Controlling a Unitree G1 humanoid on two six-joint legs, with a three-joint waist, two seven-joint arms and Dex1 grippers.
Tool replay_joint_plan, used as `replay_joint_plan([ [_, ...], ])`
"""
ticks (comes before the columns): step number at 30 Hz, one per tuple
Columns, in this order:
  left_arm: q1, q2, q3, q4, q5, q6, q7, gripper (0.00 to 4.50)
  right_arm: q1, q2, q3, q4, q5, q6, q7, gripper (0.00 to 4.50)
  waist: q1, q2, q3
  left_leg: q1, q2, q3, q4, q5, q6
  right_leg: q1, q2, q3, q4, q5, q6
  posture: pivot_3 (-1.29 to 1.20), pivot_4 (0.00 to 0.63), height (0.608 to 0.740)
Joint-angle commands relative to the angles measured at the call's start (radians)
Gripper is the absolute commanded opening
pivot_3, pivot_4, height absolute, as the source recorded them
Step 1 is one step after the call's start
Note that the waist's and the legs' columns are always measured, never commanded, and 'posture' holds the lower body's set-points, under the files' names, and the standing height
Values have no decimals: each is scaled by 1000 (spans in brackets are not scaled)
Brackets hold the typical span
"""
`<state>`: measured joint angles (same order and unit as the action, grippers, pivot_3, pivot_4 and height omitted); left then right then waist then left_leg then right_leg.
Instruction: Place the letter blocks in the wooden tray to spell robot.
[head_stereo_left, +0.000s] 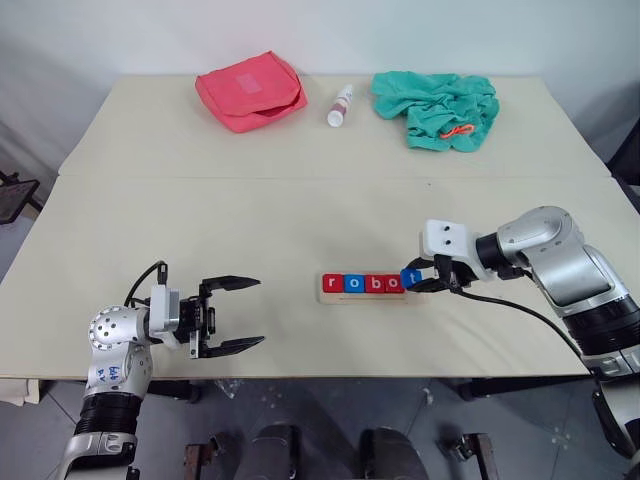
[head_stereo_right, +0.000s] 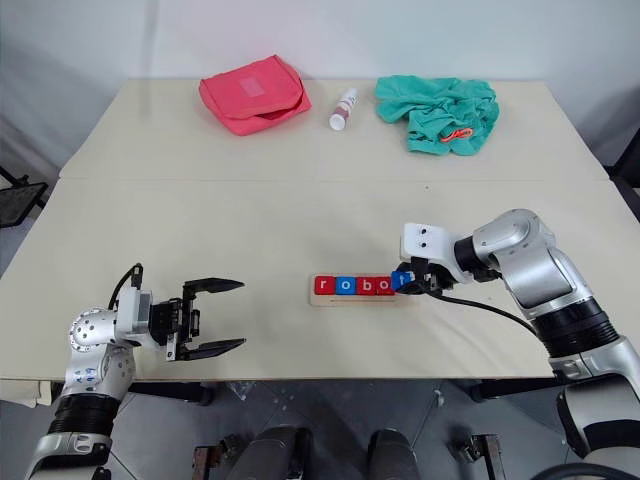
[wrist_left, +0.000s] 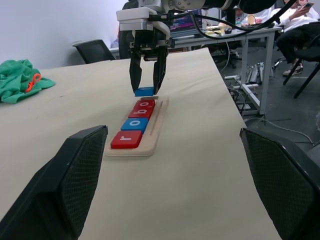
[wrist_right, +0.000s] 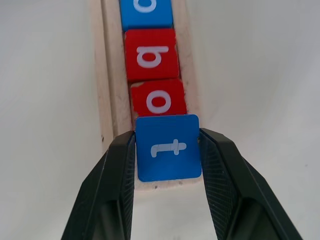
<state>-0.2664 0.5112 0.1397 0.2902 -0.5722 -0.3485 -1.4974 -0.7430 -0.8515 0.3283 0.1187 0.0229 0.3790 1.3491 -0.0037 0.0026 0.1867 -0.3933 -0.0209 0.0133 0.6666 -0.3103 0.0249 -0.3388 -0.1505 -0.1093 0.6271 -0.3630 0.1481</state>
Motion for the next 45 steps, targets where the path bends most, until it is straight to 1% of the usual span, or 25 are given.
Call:
replay_joint_plan([
  [1, 7, -4, 7, -24, 0, -12, 5, 4500, -13, -12, -16, -8, -6, -22, 12, 1465, 0, 0, 0, 0, 0, 0, 0, 0, 0, 0, 0, 0, 0, 0, 0, 0, 150, 740],
  [2, 6, -5, 6, -24, 0, -12, 6, 4500, -13, -7, -17, -8, -6, -21, 13, 1465, 0, 0, 0, 0, 0, 0, 0, 0, 0, 0, 0, 0, 0, 0, 0, 0, 150, 740],
  [4, 5, -7, 4, -25, 1, -13, 8, 4500, -8, -4, -17, -15, -4, -18, 18, 2225, 0, 0, 0, 0, 0, 0, 0, 0, 0, 0, 0, 0, 0, 0, 0, 0, 150, 740],
  [7, 4, -8, 4, -24, 3, -14, 7, 4500, 2, -6, -19, -15, -6, -20, 19, 3173, 0, 0, 0, 0, 0, 0, 0, 0, 0, 0, 0, 0, 0, 0, 0, 0, 150, 740],
  [10, 5, -8, 5, -26, 4, -15, 8, 4500, 10, -13, -28, -26, -3, -13, 17, 4246, 0, 0, 0, 0, 0, 0, 0, 0, 0, 0, 0, 0, 0, 0, 0, 0, 150, 740],
  [11, 6, -8, 5, -26, 4, -14, 9, 4500, 12, -17, -34, -36, 1, -6, 18, 4477, 0, 0, 0, 0, 0, 0, 0, 0, 0, 0, 0, 0, 0, 0, 0, 0, 150, 740],
  [17, 5, -10, 5, -24, 5, -16, 11, 4500, 41, -49, -93, -93, 36, 67, 1, 4477, 3, 0, 0, 0, 0, 0, 0, 0, 0, 0, 0, 0, 0, 0, 0, 0, 150, 740],
  [20, 4, -11, 5, -22, 5, -16, 10, 4500, 78, -86, -132, -112, 54, 82, 0, 3834, 5, 0, 0, 0, 0, -1, 0, 0, 0, 0, 0, 0, 0, 0, 0, 0, 150, 740],
  [25, -11, -18, -1, -5, 9, -17, 4, 4500, 154, -140, -172, -98, 45, 65, -24, 2094, 3, 0, 0, 0, 0, 0, 0, 0, 0, 0, 0, 0, 0, 0, 0, 0, 150, 740],
  [30, -24, -24, -4, 3, 13, -15, 0, 4500, 164, -118, -157, -96, 43, 67, -47, 422, 0, 0, 0, 0, 0, 0, 0, 0, 0, 0, 0, 0, 0, 0, 0, 0, 150, 740],
  [31, -26, -25, -3, 4, 13, -15, -1, 4500, 163, -112, -151, -95, 42, 69, -52, 24, 0, 0, 0, 0, 1, 0, 0, 0, 0, 0, 0, 0, 0, 0, 0, 0, 150, 740],
  [45, -9, -13, 7, -17, 13, -7, 5, 4500, 124, -29, -112, -101, 49, 99, -68, 24, 2, 0, 0, 0, 0, 0, 0, 0, 0, 0, 0, 0, 0, 0, 0, 0, 150, 740],
])
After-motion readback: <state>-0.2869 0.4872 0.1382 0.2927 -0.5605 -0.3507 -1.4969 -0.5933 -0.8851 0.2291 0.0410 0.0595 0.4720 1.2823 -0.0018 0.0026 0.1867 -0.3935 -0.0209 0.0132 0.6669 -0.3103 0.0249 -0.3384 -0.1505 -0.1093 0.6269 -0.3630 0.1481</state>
